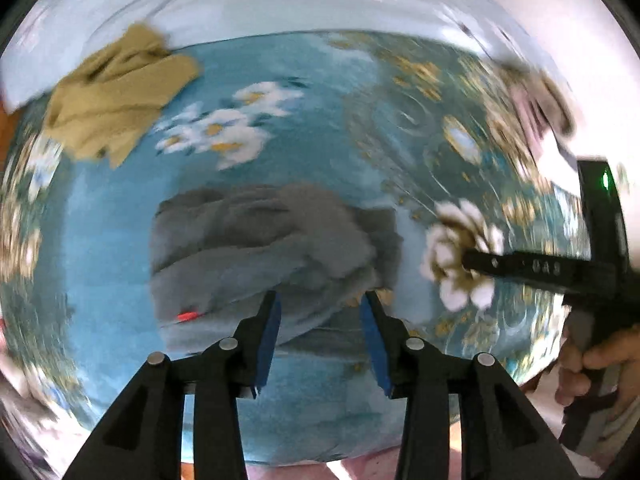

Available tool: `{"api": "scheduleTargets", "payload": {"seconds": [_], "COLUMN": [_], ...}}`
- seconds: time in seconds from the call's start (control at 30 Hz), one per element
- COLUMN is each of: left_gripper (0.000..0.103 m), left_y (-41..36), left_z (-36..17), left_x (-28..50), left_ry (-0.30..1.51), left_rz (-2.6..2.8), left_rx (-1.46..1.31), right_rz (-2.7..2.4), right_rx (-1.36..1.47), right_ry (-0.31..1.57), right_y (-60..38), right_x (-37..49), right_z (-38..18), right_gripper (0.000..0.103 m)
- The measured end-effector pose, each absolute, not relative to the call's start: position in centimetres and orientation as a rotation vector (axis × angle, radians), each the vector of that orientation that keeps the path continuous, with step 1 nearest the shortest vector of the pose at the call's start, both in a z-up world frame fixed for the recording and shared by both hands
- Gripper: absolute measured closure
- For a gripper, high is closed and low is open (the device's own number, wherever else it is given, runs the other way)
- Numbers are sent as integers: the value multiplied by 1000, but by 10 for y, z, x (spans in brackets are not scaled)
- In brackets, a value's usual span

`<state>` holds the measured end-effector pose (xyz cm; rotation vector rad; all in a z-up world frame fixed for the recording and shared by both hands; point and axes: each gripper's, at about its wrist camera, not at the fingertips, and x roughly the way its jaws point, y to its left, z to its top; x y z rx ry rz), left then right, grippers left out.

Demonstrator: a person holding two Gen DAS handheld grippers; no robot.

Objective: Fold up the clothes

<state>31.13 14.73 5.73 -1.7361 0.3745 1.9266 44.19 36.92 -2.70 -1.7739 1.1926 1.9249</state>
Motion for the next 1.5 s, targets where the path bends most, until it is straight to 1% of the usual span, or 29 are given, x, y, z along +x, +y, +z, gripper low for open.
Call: {"api": "scheduleTargets", "payload": {"seconds": [0.1,0.17,0.23,0.27,0.3,0.33,0.4,0.47,0.5,0.57,0.63,0.7,0.77,0.83,1.03,1.17,1.23,1.27,1.3,1.33,1.37,1.43,1.47,1.5], "left_gripper": [61,61,61,61,61,61,61,61,61,61,61,61,61,61,61,61,61,61,61,61,61,61,61,61], "left_y": [99,61,24,10,0,-7,-13,-14,-13,-11,-9,-8,-9,-12,-30,-37,-37,-37,-37,-37,-37,-46,-52,-52], "left_z": [48,36,23,16,9,3,-8,-23,-29,-45,-56,-62,-66,-67,-65,-62,-61,-59,-58,-58,-57,-59,-60,-59], "left_x": [276,258,244,240,237,236,235,237,239,245,250,254,256,257,255,255,255,254,253,251,250,241,237,236], "left_ry": [202,31,-173,-264,-335,-381,-396,-357,-340,-303,-279,-263,-253,-256,-300,-355,-370,-372,-373,-374,-377,-392,-399,-400], "left_rz": [2053,2114,2139,2135,2120,2108,2090,2055,2032,1974,1936,1917,1901,1900,1935,1954,1953,1957,1962,1966,1970,1974,1976,1978], "left_rx": [-1865,-1977,-2079,-2116,-2140,-2158,-2183,-2222,-2240,-2288,-2315,-2325,-2333,-2335,-2353,-2360,-2359,-2355,-2351,-2349,-2347,-2347,-2346,-2343], "right_rz": [1974,2010,2039,2054,2069,2077,2071,2056,2049,2041,2025,1962,1887,1867,1905,1908,1902,1900,1901,1903,1906,1932,1949,1968], "right_rx": [-1810,-1831,-1855,-1867,-1880,-1895,-1914,-1917,-1920,-1943,-1945,-1936,-1940,-1943,-1948,-1935,-1936,-1935,-1933,-1927,-1920,-1897,-1886,-1871], "right_ry": [1190,1204,1219,1227,1232,1228,1220,1239,1247,1217,1175,1192,1255,1277,1322,1306,1308,1312,1317,1324,1332,1342,1349,1362], "right_y": [356,344,332,325,318,312,307,303,302,300,302,308,314,316,313,304,299,296,293,291,289,285,285,284], "right_x": [418,404,394,389,384,379,373,368,364,354,345,338,335,330,308,305,307,308,309,311,313,316,317,319], "right_z": [-24,-21,-18,-17,-16,-17,-20,-24,-27,-34,-43,-58,-76,-87,-97,-91,-88,-87,-85,-82,-79,-68,-63,-56], "right_gripper": [66,66,59,51,48,48,47,45,43,41,41,40,40,39,37,37,38,44,54,59,71,77,85,89]}}
